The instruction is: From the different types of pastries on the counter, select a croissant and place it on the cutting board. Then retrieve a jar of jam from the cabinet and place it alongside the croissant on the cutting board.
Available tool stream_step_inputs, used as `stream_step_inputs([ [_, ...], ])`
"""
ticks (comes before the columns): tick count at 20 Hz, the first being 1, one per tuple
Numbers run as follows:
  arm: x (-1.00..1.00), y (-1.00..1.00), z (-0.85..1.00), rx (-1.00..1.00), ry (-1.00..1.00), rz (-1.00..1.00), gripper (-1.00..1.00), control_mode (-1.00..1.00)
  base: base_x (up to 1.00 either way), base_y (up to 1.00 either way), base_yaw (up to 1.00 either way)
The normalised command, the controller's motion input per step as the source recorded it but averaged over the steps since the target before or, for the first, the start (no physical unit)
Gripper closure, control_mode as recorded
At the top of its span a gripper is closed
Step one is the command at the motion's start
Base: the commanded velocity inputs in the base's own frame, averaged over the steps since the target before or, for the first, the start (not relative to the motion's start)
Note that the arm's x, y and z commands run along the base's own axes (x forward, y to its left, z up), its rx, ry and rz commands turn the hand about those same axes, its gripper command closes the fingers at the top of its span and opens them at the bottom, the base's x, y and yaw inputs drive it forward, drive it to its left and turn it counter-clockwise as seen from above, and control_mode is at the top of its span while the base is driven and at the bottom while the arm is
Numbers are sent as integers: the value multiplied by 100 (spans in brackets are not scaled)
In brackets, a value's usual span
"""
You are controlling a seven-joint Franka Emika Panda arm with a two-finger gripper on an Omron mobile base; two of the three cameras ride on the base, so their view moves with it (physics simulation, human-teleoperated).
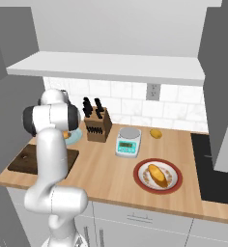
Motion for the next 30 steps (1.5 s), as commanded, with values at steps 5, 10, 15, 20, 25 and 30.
stream_step_inputs([
  [5, 0, 0, -21, 0, -1, 0, -100, -100, 0, 0, 0],
  [10, 0, 0, -21, 0, -4, 0, -100, -100, 0, 0, 0],
  [15, 0, 0, -9, 0, -2, 0, 100, -100, 0, 0, 0],
  [20, 0, 2, 0, 0, -1, -2, 100, -100, 0, 0, 0],
  [25, -29, 0, 18, 0, 0, -8, 100, -100, 0, 0, 0],
  [30, -39, 0, 18, 0, -4, -7, 100, -100, 0, 0, 0],
])
